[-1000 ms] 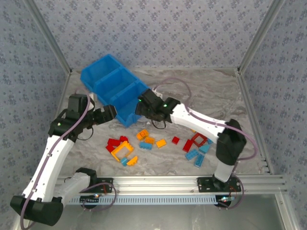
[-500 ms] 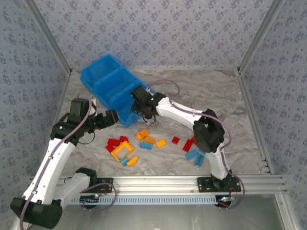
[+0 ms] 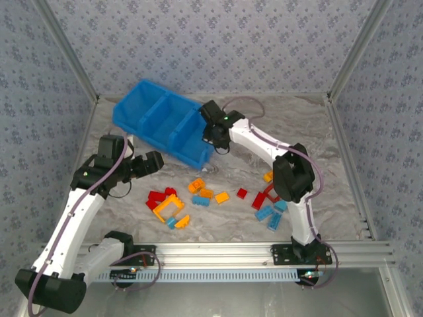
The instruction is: Sort the legos into containers by color
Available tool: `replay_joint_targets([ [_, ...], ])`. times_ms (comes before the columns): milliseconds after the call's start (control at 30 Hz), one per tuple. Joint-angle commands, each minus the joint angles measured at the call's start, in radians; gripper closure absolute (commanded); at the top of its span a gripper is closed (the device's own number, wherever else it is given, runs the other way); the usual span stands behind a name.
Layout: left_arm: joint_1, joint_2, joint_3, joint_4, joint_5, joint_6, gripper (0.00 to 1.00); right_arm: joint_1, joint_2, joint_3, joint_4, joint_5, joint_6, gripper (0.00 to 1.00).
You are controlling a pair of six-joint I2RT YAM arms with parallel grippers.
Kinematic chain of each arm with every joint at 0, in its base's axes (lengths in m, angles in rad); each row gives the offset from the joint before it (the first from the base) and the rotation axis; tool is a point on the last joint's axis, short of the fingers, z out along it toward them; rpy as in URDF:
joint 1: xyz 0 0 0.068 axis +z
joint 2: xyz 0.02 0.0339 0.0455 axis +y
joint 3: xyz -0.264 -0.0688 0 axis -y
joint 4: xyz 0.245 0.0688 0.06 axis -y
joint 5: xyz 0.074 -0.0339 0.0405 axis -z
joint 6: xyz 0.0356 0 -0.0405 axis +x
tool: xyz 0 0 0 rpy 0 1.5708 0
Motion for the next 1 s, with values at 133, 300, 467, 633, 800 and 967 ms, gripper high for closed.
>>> replay_joint_targets([
  [133,-0.006,0.012,-0.02,0.053,0.019,-0.013,0.07,-0.14,-0.033,-0.019,-0.232,0.119,-0.335,0.91],
  [300,-0.006,0.037,-0.032,0.083,0.037,-0.018,0.08,-0.247,-0.108,-0.112,-0.185,0.112,-0.511,0.92],
  [467,-0.014,0.065,-0.042,0.117,0.057,-0.026,0.09,-0.342,-0.114,-0.133,-0.19,0.101,-0.64,0.95],
  [633,-0.052,0.094,-0.05,0.138,0.065,-0.042,0.1,-0.424,-0.117,-0.152,-0.158,0.082,-0.698,0.96],
  [800,-0.086,0.118,-0.054,0.172,0.056,-0.047,0.11,-0.494,-0.11,-0.131,-0.138,0.046,-0.763,0.95],
  [967,-0.096,0.128,-0.06,0.174,0.053,-0.056,0.11,-0.509,-0.106,-0.088,-0.155,0.036,-0.779,0.85],
])
